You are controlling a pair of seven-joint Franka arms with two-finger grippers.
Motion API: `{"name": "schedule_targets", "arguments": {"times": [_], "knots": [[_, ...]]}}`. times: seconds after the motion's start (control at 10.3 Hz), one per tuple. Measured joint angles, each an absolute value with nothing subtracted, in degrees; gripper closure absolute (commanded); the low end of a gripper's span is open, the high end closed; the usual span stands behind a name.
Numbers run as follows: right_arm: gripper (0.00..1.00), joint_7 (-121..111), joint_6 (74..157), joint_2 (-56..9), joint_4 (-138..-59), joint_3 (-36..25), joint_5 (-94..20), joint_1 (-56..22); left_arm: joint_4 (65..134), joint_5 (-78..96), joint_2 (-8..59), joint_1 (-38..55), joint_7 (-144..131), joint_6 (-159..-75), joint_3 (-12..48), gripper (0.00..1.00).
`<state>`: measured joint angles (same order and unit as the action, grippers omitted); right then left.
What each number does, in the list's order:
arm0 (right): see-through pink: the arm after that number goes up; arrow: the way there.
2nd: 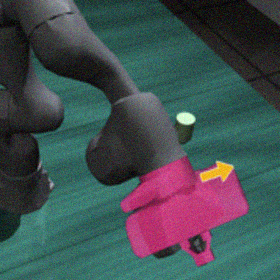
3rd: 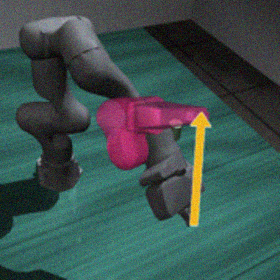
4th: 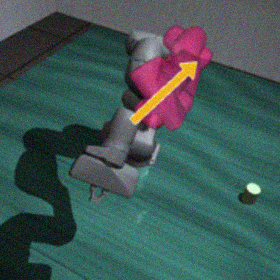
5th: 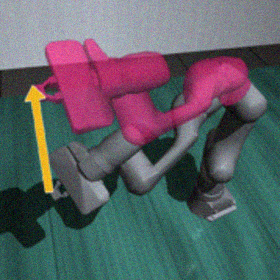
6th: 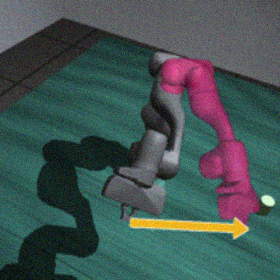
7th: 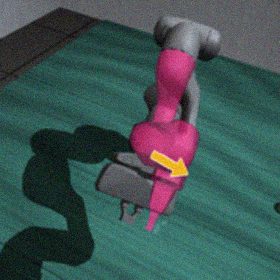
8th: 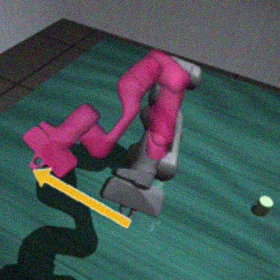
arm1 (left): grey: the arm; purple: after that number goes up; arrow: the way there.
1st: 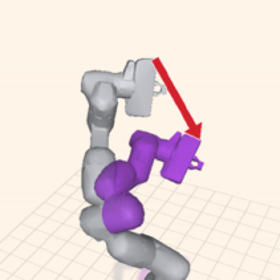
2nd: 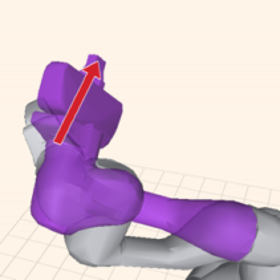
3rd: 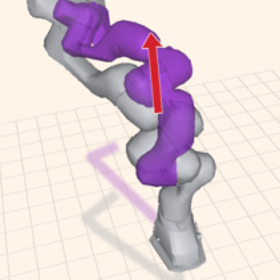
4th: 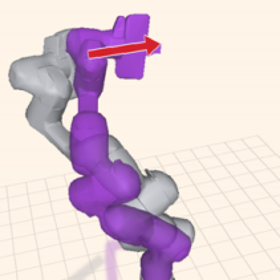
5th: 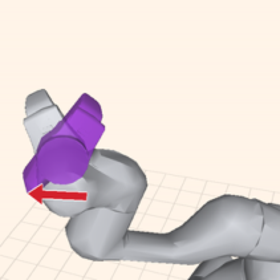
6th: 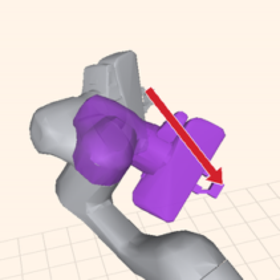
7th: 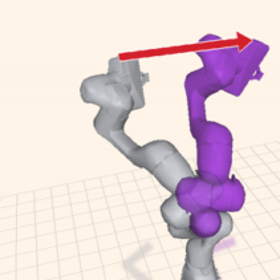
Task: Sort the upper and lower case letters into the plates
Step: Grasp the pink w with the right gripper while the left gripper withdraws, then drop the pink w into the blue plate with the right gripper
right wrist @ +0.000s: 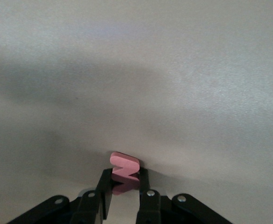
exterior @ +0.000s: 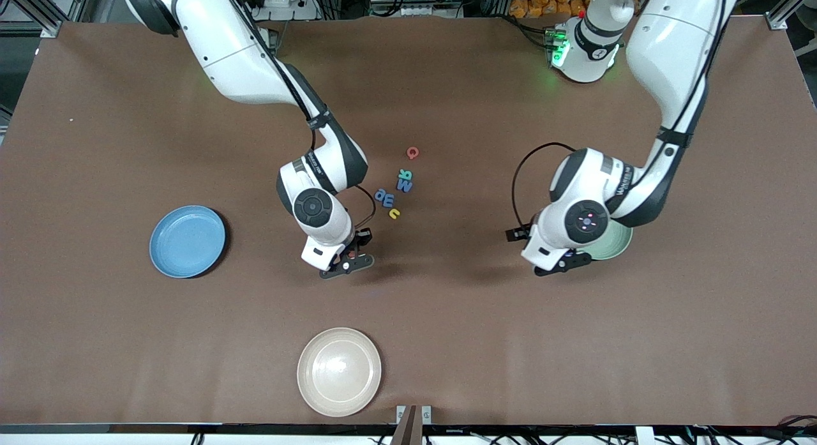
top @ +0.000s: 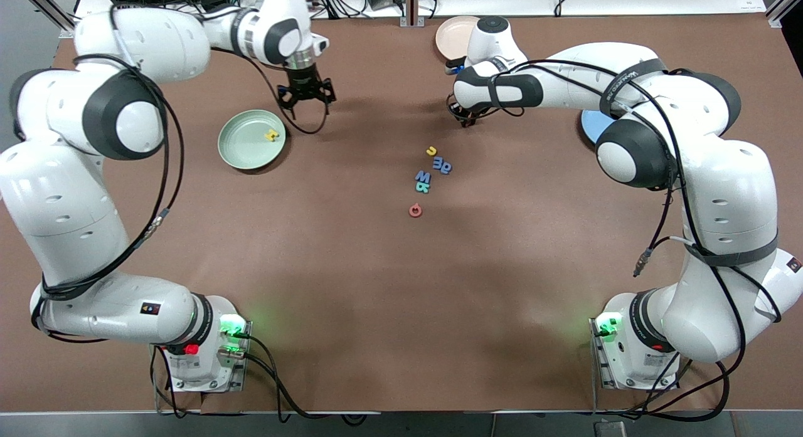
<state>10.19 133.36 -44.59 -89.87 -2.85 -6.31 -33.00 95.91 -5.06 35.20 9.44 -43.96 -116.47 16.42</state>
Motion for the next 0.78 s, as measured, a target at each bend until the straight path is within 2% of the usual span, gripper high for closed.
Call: {"name": "schedule_targets", "arguments": {"times": [0.29, 0.58, 0.78], "knots": [[1.00, 9.52, 130.65, -41.90, -89.49, -5.09, -6.29, -30.06, 93.86, -4.78, 38.29, 14.03, -55.50, -121.07, 16.47, 0.00], [1.00, 4.74, 123.38, -36.44, -89.64, -5.40, -6.27, -21.25, 91.25, -4.77, 41.09, 19.46, -65.55, -124.27, 16.42, 0.00], [1.00, -1.59, 121.55, -33.60, -92.52, -5.47, -4.89, -15.55, 89.34, -4.77, 42.03, 23.44, -72.39, -126.12, 16.14, 0.00]]}}
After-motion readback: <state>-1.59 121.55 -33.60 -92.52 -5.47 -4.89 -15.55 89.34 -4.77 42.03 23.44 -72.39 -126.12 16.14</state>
